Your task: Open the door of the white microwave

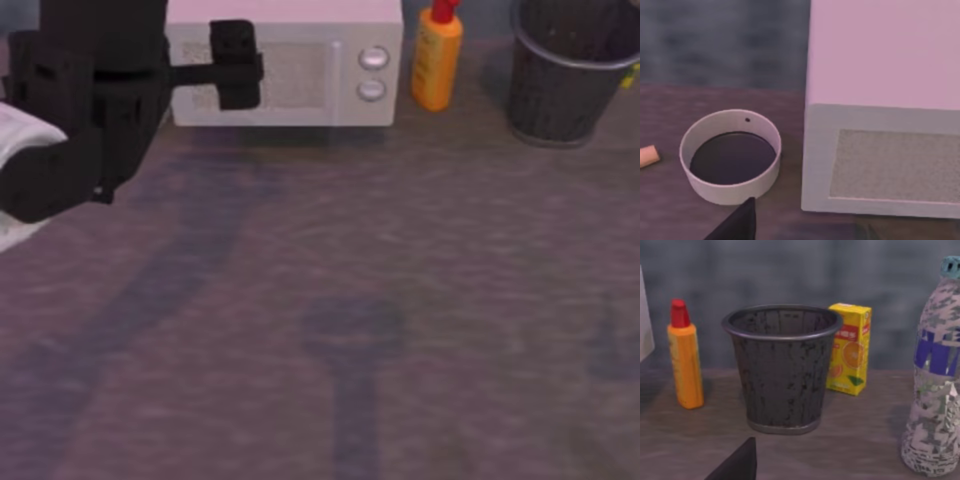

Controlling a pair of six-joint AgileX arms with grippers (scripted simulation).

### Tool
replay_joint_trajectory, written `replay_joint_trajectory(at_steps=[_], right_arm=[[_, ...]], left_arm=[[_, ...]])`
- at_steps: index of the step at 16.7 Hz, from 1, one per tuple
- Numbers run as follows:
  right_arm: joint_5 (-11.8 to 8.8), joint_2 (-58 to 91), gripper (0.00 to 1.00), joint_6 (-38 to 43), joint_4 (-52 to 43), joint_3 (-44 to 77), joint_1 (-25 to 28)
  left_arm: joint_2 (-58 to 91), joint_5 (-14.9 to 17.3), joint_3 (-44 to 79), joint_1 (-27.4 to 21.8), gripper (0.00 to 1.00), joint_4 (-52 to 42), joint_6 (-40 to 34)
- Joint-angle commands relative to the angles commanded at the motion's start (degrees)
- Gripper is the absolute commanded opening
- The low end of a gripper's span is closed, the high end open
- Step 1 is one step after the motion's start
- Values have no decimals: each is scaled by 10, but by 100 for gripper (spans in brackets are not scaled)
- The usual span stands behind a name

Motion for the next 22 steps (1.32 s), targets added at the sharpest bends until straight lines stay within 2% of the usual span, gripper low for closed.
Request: replay_joint_trajectory(at_steps=[5,9,16,22], right_arm=[[0,0,100,0,0,0,0],[0,0,100,0,0,0,0],[0,0,100,0,0,0,0],[0,0,100,0,0,0,0]], left_arm=[[226,-75,164,-85,100,0,-46],[309,-104,235,-118,100,9,-68],[322,-100,247,-114,100,13,-65],[431,-61,343,-70,100,42,-36]])
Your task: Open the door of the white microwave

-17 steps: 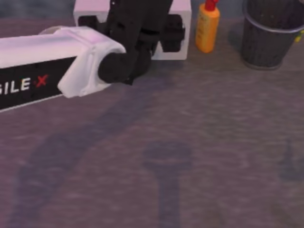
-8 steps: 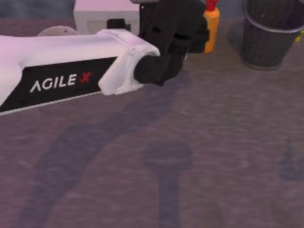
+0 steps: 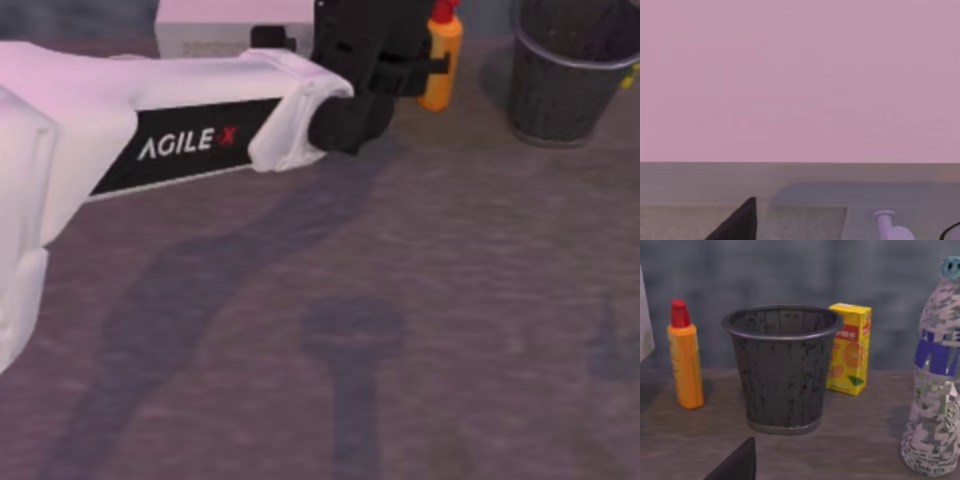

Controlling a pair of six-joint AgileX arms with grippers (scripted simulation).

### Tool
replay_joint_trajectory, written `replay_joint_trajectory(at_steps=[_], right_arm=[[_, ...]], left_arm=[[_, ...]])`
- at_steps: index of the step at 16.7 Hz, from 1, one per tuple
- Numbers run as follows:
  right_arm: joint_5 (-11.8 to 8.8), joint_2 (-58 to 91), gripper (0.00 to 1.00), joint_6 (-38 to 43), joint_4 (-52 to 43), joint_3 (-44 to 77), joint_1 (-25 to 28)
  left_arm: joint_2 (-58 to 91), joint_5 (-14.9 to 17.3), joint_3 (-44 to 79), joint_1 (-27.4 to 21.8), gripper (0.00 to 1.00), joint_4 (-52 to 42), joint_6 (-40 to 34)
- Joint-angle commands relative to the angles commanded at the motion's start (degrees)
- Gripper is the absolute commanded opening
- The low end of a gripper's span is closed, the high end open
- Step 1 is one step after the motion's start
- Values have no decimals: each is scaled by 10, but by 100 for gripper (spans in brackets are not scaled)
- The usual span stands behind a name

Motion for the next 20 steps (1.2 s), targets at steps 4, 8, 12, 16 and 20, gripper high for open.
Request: replay_joint_trajectory(at_steps=[4,8,12,16,20], right_arm=[[0,0,100,0,0,0,0],[0,0,100,0,0,0,0],[0,0,100,0,0,0,0],[0,0,100,0,0,0,0],[0,0,100,0,0,0,0]], left_arm=[[19,9,18,10,100,6,6],[19,9,18,10,85,6,6],[19,9,18,10,55,6,6],[19,9,18,10,25,6,6],[19,9,18,10,0,6,6]])
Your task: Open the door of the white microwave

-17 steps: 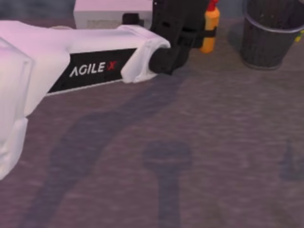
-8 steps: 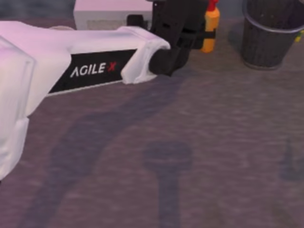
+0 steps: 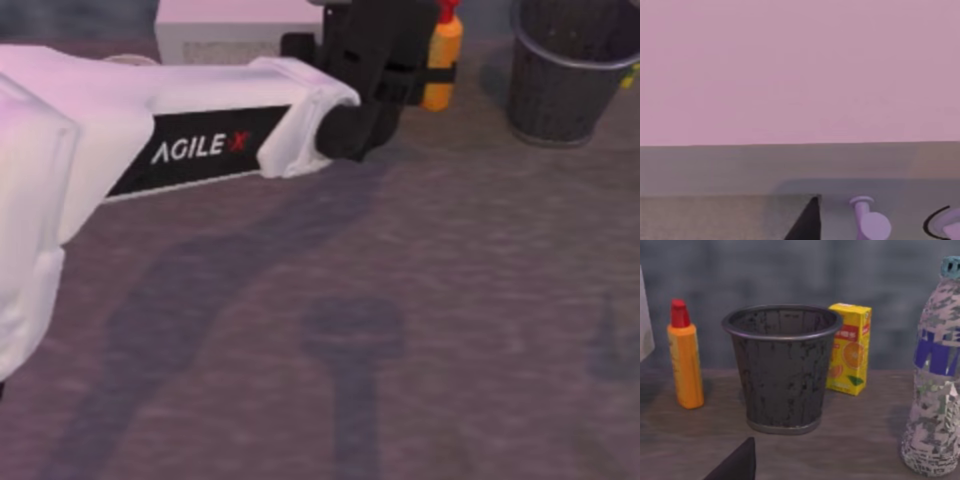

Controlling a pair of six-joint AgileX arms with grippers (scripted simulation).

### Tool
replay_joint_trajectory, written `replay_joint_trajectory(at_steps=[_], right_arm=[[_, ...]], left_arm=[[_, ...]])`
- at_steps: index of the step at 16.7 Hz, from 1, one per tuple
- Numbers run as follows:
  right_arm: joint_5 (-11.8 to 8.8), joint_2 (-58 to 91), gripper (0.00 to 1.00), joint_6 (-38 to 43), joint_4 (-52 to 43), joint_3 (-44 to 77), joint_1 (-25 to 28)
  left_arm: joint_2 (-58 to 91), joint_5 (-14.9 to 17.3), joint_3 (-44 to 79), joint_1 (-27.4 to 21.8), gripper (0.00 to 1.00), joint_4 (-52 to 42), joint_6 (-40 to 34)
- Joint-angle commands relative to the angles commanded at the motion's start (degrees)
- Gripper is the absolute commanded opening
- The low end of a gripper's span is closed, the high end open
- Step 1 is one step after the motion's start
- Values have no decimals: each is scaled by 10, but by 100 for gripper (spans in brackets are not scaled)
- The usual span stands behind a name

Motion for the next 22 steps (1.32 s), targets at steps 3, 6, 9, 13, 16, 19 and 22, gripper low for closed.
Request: replay_joint_trajectory(at_steps=[3,6,9,13,16,19,22], right_arm=[[0,0,100,0,0,0,0],[0,0,100,0,0,0,0],[0,0,100,0,0,0,0],[0,0,100,0,0,0,0],[0,0,100,0,0,0,0],[0,0,100,0,0,0,0],[0,0,100,0,0,0,0]], left_arm=[[0,0,0,0,0,0,0],[0,0,0,0,0,0,0],[-12,-2,-28,-33,0,-6,1],[13,14,29,-29,0,-69,-13],[47,38,113,-23,0,-179,-36],[82,71,216,-13,0,-323,-66],[110,107,319,0,0,-469,-96]])
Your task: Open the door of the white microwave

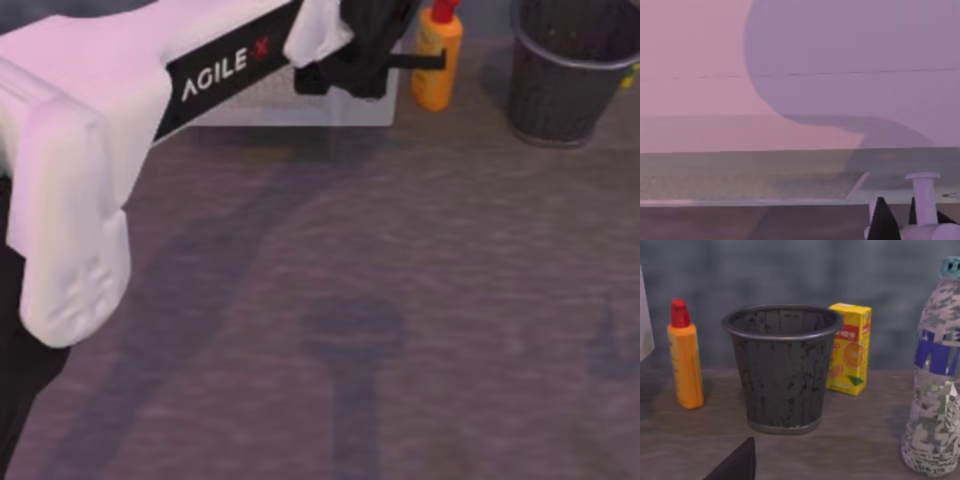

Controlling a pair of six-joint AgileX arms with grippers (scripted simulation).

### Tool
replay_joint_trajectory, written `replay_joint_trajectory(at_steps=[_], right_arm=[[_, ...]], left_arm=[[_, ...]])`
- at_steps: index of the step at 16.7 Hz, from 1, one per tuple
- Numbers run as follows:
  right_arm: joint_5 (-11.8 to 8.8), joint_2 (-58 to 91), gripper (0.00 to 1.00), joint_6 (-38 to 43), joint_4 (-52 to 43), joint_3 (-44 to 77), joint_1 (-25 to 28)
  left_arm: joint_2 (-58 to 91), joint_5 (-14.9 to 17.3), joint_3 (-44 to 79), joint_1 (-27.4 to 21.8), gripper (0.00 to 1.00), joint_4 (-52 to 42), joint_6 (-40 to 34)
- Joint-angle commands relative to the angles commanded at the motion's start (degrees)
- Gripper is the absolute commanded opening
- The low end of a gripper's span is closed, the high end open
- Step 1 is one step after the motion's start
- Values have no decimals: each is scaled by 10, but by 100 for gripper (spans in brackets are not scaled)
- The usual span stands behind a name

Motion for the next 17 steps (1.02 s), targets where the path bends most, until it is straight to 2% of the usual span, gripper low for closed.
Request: replay_joint_trajectory(at_steps=[3,6,17], right_arm=[[0,0,100,0,0,0,0],[0,0,100,0,0,0,0],[0,0,100,0,0,0,0]], left_arm=[[20,33,82,12,0,-115,-25],[32,54,132,20,0,-176,-41],[35,58,141,22,0,-186,-43]])
